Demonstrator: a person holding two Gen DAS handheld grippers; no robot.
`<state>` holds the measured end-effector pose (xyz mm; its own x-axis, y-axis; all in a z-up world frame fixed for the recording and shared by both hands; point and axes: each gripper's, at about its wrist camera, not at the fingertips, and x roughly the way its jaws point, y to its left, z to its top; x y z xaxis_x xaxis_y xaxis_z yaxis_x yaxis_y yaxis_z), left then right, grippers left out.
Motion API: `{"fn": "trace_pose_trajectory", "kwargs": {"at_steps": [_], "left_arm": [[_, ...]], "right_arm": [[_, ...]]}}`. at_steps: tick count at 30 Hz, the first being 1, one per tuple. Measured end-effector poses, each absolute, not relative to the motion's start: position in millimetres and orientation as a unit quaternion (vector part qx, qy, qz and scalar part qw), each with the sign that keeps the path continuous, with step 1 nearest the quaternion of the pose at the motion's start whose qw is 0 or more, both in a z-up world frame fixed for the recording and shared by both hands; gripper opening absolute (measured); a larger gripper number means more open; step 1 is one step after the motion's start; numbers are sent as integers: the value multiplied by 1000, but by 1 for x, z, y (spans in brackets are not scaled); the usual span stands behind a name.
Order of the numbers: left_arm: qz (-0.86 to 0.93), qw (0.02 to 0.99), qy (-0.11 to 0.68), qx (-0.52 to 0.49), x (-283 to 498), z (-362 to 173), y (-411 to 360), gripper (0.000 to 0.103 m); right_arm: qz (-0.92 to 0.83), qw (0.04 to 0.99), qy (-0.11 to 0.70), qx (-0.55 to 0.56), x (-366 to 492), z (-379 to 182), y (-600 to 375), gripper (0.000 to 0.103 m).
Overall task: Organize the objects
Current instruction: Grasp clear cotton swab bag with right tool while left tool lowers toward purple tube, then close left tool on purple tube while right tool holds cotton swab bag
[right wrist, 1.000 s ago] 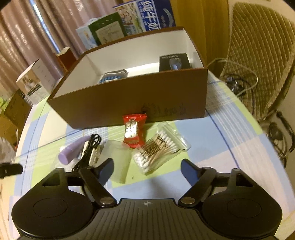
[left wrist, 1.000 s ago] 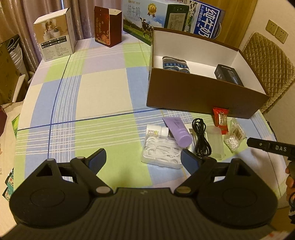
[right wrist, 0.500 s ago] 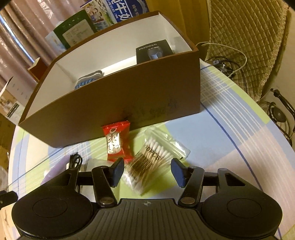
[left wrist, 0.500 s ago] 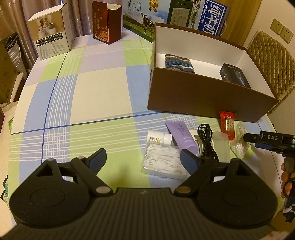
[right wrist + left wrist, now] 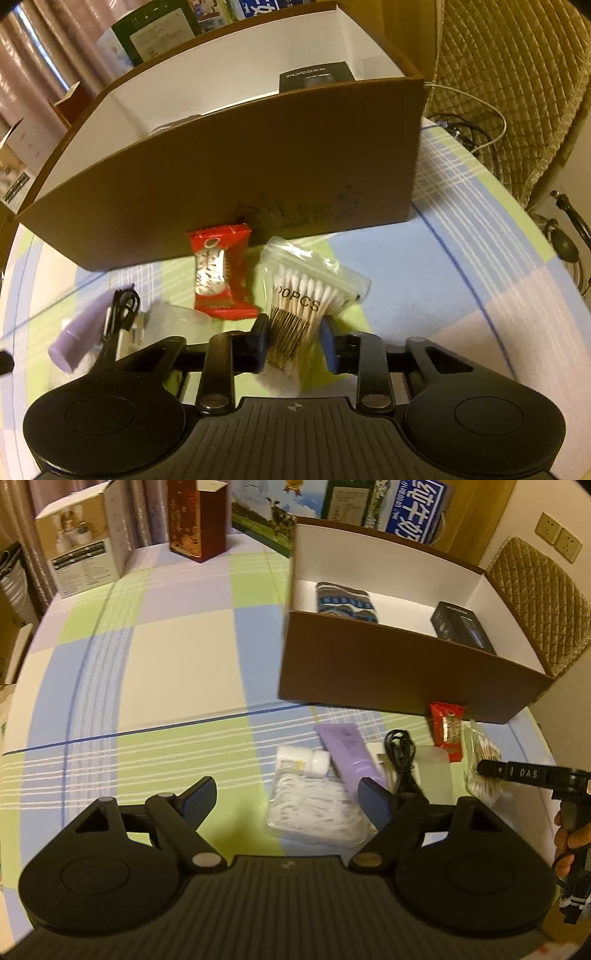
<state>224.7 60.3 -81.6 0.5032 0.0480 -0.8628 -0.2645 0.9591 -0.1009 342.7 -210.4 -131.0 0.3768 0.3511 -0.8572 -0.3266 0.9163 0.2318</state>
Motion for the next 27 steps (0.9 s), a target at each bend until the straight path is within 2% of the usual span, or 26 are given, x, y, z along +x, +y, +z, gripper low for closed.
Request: {"fn": "trace_pose_trajectory", "kwargs": {"at_steps": [8, 11, 14, 16, 19, 27], "left_arm": [[40, 857, 503, -106, 260, -91, 35, 65], [32, 851, 515, -98, 273, -98, 28, 52], [31, 843, 529, -88, 283, -106, 24, 43], [32, 838, 539, -78, 289, -112, 21, 33], [32, 828, 555, -73, 296, -122, 18, 28], [44, 827, 559, -44, 309, -133, 14, 27]], "right_arm": [[176, 839, 515, -4, 348, -127, -242, 25], [170, 841, 514, 0, 349, -126, -252, 25], [169, 842, 513, 4, 349, -125, -256, 25], [169, 842, 512, 5, 349, -125, -259, 25], [173, 842, 512, 6, 350, -125, -260, 25], [180, 840, 512, -2, 353, -127, -258, 26]]}}
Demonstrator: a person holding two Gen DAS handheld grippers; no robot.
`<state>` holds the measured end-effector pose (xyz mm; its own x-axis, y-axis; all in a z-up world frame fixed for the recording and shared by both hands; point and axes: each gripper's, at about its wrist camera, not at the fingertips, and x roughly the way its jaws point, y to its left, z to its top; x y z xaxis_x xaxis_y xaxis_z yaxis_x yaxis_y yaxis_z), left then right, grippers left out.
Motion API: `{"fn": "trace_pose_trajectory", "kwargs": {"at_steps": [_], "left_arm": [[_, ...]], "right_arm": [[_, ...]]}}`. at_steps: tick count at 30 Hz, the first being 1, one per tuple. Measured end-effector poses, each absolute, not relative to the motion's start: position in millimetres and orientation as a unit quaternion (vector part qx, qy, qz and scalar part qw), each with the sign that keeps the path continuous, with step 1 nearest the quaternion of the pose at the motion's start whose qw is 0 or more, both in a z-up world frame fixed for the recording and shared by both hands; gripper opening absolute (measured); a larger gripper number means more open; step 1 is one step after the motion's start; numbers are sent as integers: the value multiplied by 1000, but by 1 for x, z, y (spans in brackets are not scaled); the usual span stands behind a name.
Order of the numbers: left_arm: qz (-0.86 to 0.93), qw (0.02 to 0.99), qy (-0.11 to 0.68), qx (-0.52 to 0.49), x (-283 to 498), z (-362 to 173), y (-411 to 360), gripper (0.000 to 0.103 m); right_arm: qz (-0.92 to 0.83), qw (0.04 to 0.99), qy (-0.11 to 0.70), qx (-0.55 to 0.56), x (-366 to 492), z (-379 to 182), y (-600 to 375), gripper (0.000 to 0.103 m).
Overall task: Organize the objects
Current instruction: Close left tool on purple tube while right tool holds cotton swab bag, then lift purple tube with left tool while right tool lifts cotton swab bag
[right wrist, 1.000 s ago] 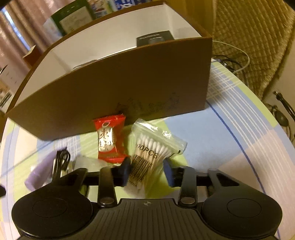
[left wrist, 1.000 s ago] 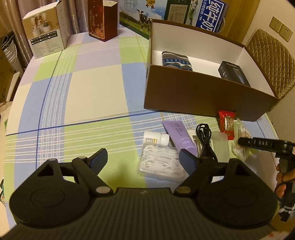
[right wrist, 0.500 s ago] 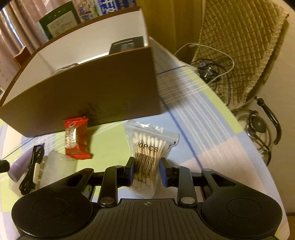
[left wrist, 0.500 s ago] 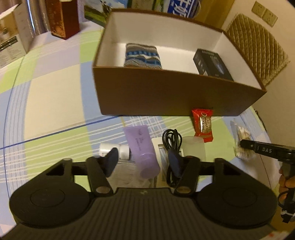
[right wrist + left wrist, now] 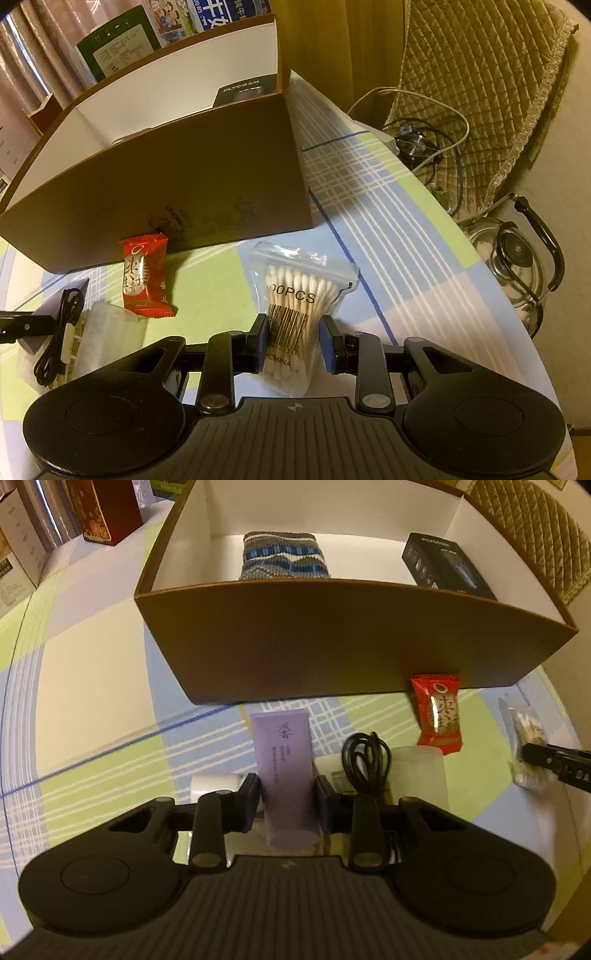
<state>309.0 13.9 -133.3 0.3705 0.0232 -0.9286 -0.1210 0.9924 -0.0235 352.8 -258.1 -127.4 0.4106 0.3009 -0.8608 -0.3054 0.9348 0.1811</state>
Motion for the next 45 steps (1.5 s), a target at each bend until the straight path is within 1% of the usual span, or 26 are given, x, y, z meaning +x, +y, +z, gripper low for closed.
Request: {"fn": "trace_pose_trajectory", "kwargs": {"at_steps": [3, 8, 14, 18, 24, 28, 33, 36, 38, 39, 41, 43, 44, 45], "left_arm": [[44, 831, 554, -27, 311, -135, 13, 26], [39, 839, 542, -34, 304, -130, 19, 26], [42, 850, 523, -45, 283, -115, 32, 26], [55, 855, 515, -44, 262, -105, 44, 26], [100, 858, 500, -59, 224, -96, 78, 26], [130, 846, 511, -80, 200, -110, 100, 26], [130, 827, 538, -95, 176, -136, 104, 26], [133, 825, 541, -101, 169, -144, 106, 26], [133, 825, 540, -98, 170, -145, 105, 31], [137, 824, 541, -94, 171, -146, 105, 36], [136, 824, 544, -85, 174, -148, 104, 36], [135, 820, 551, -78, 177, -151, 103, 36], [135, 820, 551, -74, 177, -152, 102, 36], [134, 822, 548, -72, 177, -152, 101, 27]], "right_arm": [[181, 839, 514, -8, 355, -128, -257, 26], [181, 839, 513, -21, 355, -130, -253, 29], [188, 842, 503, -46, 354, -131, -248, 29], [196, 840, 503, -49, 354, -131, -248, 22], [198, 839, 504, -46, 350, -131, -252, 21], [198, 839, 505, -49, 347, -131, -252, 21], [201, 836, 508, -55, 343, -130, -254, 21], [199, 835, 510, -57, 342, -130, -254, 21], [198, 836, 509, -59, 340, -130, -253, 21], [198, 836, 508, -60, 340, -130, -253, 21], [197, 837, 508, -60, 339, -130, -253, 22], [195, 837, 509, -54, 340, -130, -254, 26], [194, 837, 508, -52, 339, -130, -254, 27], [193, 838, 507, -52, 339, -130, -255, 31]]}}
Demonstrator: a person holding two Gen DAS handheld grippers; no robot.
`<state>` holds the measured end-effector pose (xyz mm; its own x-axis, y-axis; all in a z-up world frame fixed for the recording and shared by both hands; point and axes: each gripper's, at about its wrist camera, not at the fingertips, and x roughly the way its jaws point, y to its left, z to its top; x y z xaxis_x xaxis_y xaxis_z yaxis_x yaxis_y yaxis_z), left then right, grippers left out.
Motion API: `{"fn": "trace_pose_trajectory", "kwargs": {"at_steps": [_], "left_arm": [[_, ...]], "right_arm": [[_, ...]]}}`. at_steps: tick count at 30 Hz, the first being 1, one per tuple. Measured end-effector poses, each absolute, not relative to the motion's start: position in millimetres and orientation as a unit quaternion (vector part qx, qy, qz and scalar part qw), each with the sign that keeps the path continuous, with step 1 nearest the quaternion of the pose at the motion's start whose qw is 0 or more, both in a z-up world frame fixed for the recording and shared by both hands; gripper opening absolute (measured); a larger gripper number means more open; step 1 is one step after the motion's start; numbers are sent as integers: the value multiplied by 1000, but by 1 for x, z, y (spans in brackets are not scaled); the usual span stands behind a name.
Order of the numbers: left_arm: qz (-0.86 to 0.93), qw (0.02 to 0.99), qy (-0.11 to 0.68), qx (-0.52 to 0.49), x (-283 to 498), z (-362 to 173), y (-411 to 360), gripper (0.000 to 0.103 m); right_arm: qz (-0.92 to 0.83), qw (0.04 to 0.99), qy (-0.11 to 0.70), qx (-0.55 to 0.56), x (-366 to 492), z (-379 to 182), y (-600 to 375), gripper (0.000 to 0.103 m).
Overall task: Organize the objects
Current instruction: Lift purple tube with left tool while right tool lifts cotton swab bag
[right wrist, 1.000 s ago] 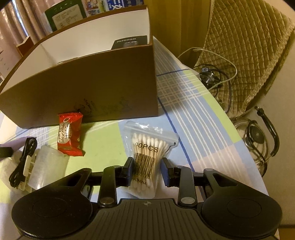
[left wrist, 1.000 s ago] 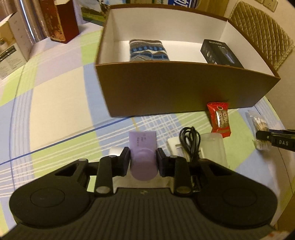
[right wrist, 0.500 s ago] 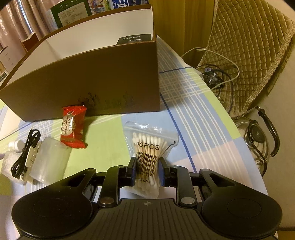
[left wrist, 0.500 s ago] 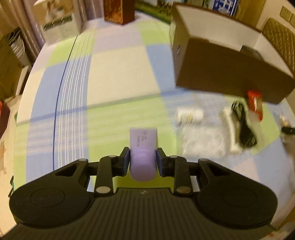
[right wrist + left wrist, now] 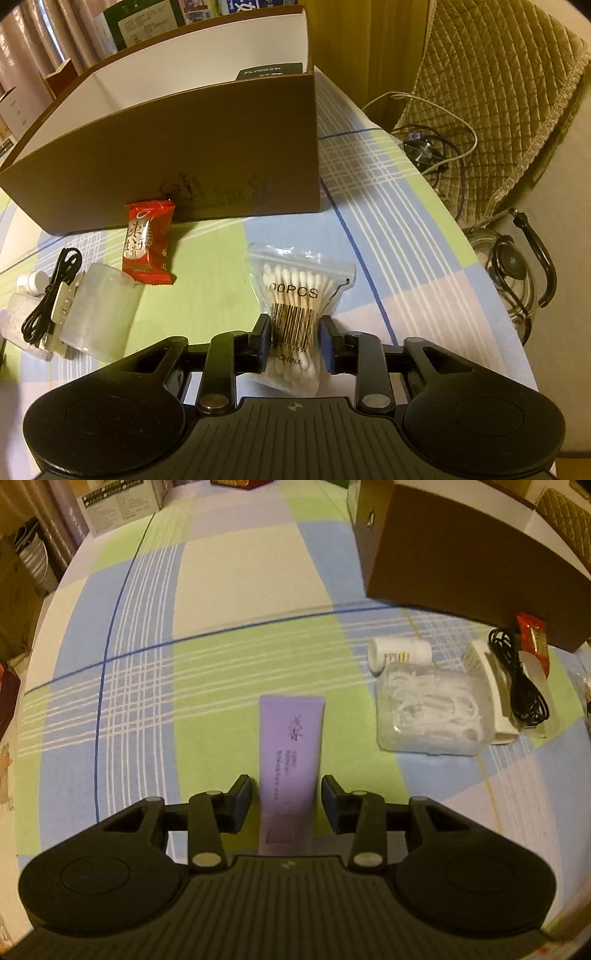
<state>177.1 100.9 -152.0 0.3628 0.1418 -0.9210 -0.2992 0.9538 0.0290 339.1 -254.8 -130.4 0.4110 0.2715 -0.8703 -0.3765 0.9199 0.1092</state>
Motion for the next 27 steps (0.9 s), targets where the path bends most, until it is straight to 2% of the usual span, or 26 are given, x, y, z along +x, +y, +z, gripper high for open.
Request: {"fn": "trace_pose_trajectory", "kwargs": {"at_steps": [7, 14, 16, 17, 18, 24, 27], "left_arm": [[133, 836, 528, -65, 174, -144, 98, 27], [146, 845, 510, -72, 171, -131, 102, 27], [147, 846, 508, -71, 171, -129, 101, 27], [146, 845, 509, -71, 171, -129, 101, 27], [146, 845, 510, -72, 171, -130, 100, 27], [140, 827, 539, -81, 167, -145, 97, 27], [140, 823, 544, -79, 168, -149, 96, 28]], "right_arm": [[187, 847, 497, -34, 338, -129, -263, 50], [193, 847, 493, -37, 344, -129, -262, 51], [197, 845, 494, -44, 344, -132, -259, 46], [202, 848, 488, -52, 341, -132, -257, 38], [210, 847, 485, -60, 340, -133, -254, 24], [214, 843, 489, -67, 335, -133, -251, 23], [217, 843, 488, -68, 334, -134, -251, 27]]}}
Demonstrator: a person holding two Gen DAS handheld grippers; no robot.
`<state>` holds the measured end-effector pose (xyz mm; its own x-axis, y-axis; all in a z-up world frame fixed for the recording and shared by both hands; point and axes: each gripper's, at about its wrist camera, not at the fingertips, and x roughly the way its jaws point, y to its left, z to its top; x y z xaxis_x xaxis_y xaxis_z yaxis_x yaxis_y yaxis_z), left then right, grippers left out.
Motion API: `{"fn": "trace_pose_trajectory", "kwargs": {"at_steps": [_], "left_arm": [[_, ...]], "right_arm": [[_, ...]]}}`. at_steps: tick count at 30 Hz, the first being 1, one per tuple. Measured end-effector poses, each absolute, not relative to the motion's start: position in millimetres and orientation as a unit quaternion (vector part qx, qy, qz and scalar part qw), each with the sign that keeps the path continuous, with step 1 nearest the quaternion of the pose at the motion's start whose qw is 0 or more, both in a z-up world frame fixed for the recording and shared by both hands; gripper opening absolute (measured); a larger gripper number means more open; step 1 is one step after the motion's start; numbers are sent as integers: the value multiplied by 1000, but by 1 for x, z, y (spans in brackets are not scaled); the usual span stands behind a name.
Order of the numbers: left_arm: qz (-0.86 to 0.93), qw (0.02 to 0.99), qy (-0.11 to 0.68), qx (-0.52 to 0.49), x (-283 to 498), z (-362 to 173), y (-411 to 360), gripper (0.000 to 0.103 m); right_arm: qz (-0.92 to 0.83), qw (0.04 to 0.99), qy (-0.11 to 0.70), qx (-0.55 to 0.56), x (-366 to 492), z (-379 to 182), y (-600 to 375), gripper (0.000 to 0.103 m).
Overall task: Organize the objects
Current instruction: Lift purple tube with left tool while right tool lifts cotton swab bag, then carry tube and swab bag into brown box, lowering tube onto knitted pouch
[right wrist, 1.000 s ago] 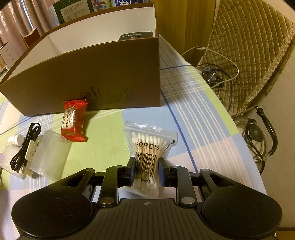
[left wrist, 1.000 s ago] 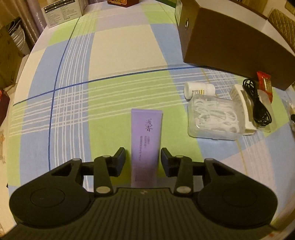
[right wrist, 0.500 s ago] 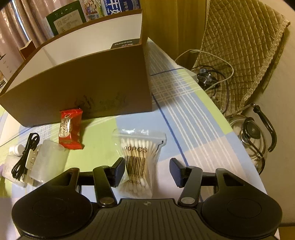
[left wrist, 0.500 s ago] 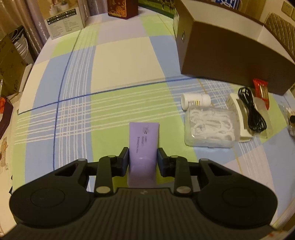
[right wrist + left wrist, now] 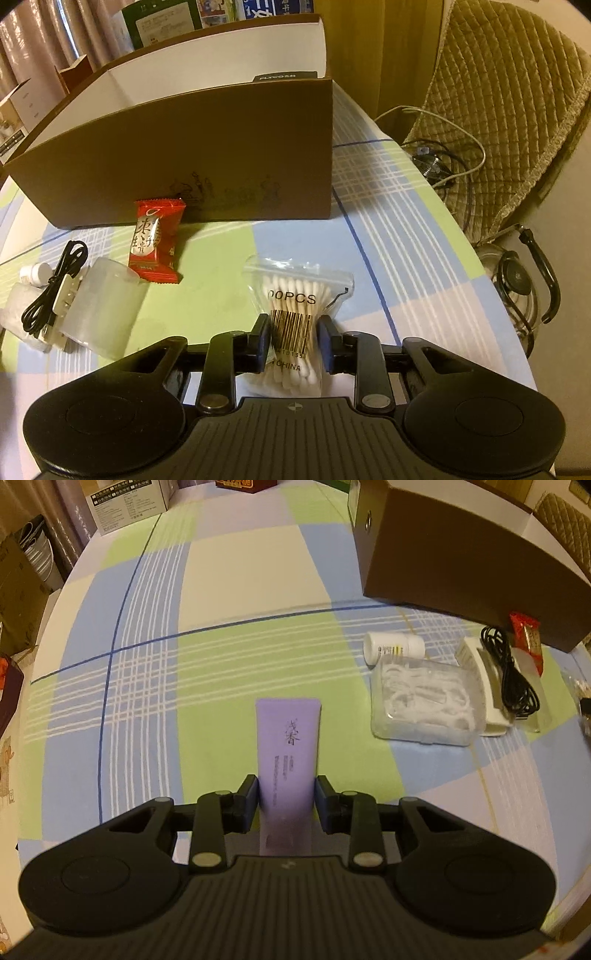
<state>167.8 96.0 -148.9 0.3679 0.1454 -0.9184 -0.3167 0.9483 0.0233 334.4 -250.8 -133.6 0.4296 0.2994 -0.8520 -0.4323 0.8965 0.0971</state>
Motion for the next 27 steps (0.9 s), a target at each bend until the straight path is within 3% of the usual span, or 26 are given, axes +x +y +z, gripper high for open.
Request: {"fn": "trace_pose_trajectory", "kwargs": {"at_steps": [4, 7, 8, 10, 12, 27], "left_arm": [[140, 822, 546, -77, 174, -151, 97, 29], [133, 826, 545, -63, 177, -150, 97, 29], [134, 828, 542, -58, 177, -149, 96, 28], [131, 833, 534, -58, 174, -146, 97, 28], [128, 837, 528, -59, 171, -142, 96, 28], [119, 862, 489, -62, 169, -96, 91, 28]], "right_arm": [[214, 841, 491, -72, 337, -133, -247, 43], [212, 842, 489, -78, 337, -134, -245, 43], [211, 843, 488, -78, 336, -134, -246, 42], [217, 844, 483, -78, 335, -134, -246, 22], [219, 845, 481, -76, 334, -133, -247, 19], [243, 854, 457, -46, 322, -97, -248, 17]]}}
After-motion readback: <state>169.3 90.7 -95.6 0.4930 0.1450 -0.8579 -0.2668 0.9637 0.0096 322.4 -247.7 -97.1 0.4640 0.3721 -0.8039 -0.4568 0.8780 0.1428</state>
